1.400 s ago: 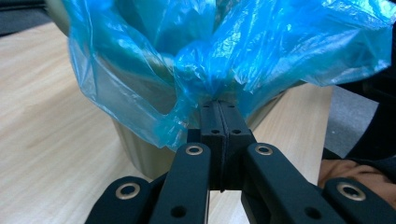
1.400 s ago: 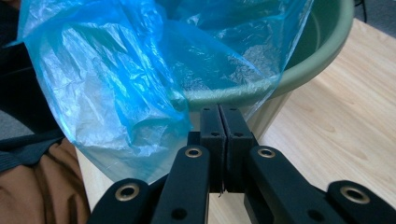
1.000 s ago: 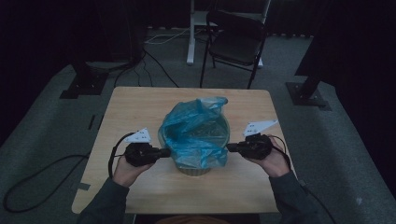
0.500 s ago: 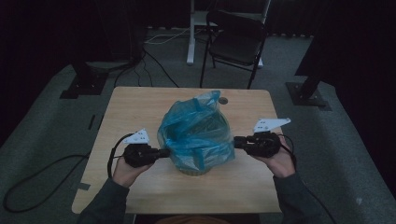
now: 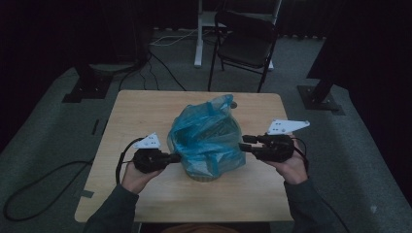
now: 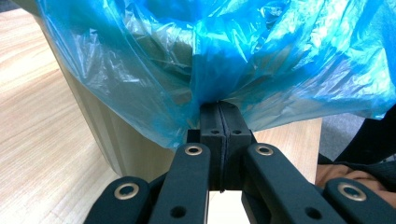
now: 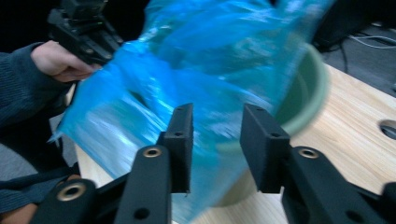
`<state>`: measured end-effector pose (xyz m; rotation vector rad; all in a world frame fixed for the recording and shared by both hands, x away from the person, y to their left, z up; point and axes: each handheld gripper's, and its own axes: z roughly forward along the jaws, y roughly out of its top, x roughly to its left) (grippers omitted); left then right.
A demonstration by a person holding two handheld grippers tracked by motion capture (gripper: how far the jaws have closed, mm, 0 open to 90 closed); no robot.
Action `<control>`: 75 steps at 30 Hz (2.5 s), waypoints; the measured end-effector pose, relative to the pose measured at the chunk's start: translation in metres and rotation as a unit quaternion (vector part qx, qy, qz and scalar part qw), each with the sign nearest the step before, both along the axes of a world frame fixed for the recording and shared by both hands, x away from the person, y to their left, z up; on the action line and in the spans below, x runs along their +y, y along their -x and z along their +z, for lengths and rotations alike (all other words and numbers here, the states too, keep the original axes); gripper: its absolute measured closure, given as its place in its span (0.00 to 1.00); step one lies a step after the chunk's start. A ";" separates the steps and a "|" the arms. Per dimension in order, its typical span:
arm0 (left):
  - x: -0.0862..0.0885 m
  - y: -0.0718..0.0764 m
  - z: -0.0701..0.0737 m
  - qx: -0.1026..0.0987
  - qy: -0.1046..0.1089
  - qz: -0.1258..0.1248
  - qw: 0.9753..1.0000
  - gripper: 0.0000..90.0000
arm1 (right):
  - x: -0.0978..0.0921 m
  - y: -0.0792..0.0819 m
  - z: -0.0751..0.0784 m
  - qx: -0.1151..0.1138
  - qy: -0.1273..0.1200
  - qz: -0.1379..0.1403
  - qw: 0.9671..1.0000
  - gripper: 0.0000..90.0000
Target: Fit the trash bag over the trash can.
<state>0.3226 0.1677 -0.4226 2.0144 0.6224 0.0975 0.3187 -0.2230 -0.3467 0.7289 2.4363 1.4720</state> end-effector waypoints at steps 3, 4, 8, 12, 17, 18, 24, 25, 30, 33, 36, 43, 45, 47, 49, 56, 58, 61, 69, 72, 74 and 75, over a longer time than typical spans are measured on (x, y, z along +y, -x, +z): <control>-0.001 0.001 0.000 -0.002 0.000 -0.002 1.000 0.99 | 0.005 0.000 -0.004 0.009 -0.007 0.042 0.999 0.62; -0.001 0.001 0.000 -0.002 0.000 -0.002 1.000 0.98 | 0.007 0.000 -0.006 0.011 -0.005 0.054 0.998 0.61; 0.003 0.004 0.000 -0.001 0.004 -0.001 1.000 0.95 | 0.011 0.002 -0.016 0.015 0.027 0.070 0.997 0.75; 0.010 0.008 0.004 -0.006 0.011 0.003 1.000 0.91 | 0.011 0.002 -0.021 0.019 0.047 0.070 0.996 0.92; 0.019 0.012 0.010 -0.016 0.021 0.004 1.000 0.88 | 0.010 0.003 -0.024 0.022 0.060 0.067 0.996 0.99; 0.020 0.013 0.011 -0.017 0.025 0.004 1.000 0.87 | 0.009 0.002 -0.024 0.023 0.063 0.066 0.996 0.99; 0.024 0.012 0.015 -0.020 0.041 0.007 0.999 0.82 | 0.008 0.001 -0.030 0.033 0.079 0.060 0.995 1.00; 0.024 0.011 0.014 -0.020 0.043 0.006 0.999 0.81 | 0.008 0.000 -0.031 0.036 0.082 0.061 0.994 1.00; 0.015 0.008 0.008 -0.008 0.030 -0.005 1.000 0.79 | 0.006 -0.003 -0.038 0.046 0.093 0.052 0.993 1.00; 0.009 0.006 0.003 -0.002 0.020 -0.008 1.000 0.79 | 0.005 -0.007 -0.044 0.055 0.100 0.044 0.992 1.00; 0.007 0.003 -0.001 0.008 0.021 -0.009 1.000 0.79 | 0.004 -0.009 -0.049 0.064 0.105 0.042 0.992 1.00; 0.004 0.001 -0.006 0.017 0.020 -0.016 1.000 0.79 | 0.005 -0.013 -0.057 0.078 0.107 0.044 0.990 1.00; 0.003 0.001 -0.007 0.019 0.017 -0.018 0.999 0.79 | 0.006 -0.012 -0.058 0.079 0.108 0.046 0.990 1.00; 0.000 0.001 -0.010 0.023 0.006 -0.018 1.000 0.79 | 0.011 -0.008 -0.057 0.077 0.105 0.060 0.990 1.00; -0.001 0.001 -0.013 0.027 0.000 -0.017 0.999 0.79 | 0.013 -0.007 -0.055 0.073 0.104 0.064 0.990 1.00; 0.004 0.002 -0.009 0.025 0.013 -0.016 0.999 0.79 | 0.014 -0.008 -0.054 0.070 0.106 0.065 0.990 1.00; 0.007 0.004 -0.004 0.018 0.022 -0.018 0.999 0.79 | 0.013 -0.010 -0.057 0.075 0.113 0.058 0.989 1.00; 0.013 0.007 0.003 0.007 0.032 -0.015 0.999 0.77 | 0.011 -0.011 -0.061 0.081 0.120 0.057 0.988 1.00; 0.024 0.009 0.017 -0.010 0.055 -0.004 0.998 0.75 | 0.003 -0.008 -0.053 0.070 0.101 0.053 0.991 0.90; 0.028 0.008 0.024 -0.022 0.058 0.005 0.998 0.73 | -0.004 -0.006 -0.044 0.060 0.085 0.050 0.993 0.86; 0.029 0.007 0.027 -0.029 0.058 0.012 0.998 0.73 | -0.008 -0.005 -0.039 0.054 0.081 0.045 0.994 0.84; 0.029 0.007 0.028 -0.033 0.057 0.016 0.998 0.72 | -0.011 -0.005 -0.037 0.051 0.078 0.043 0.995 0.83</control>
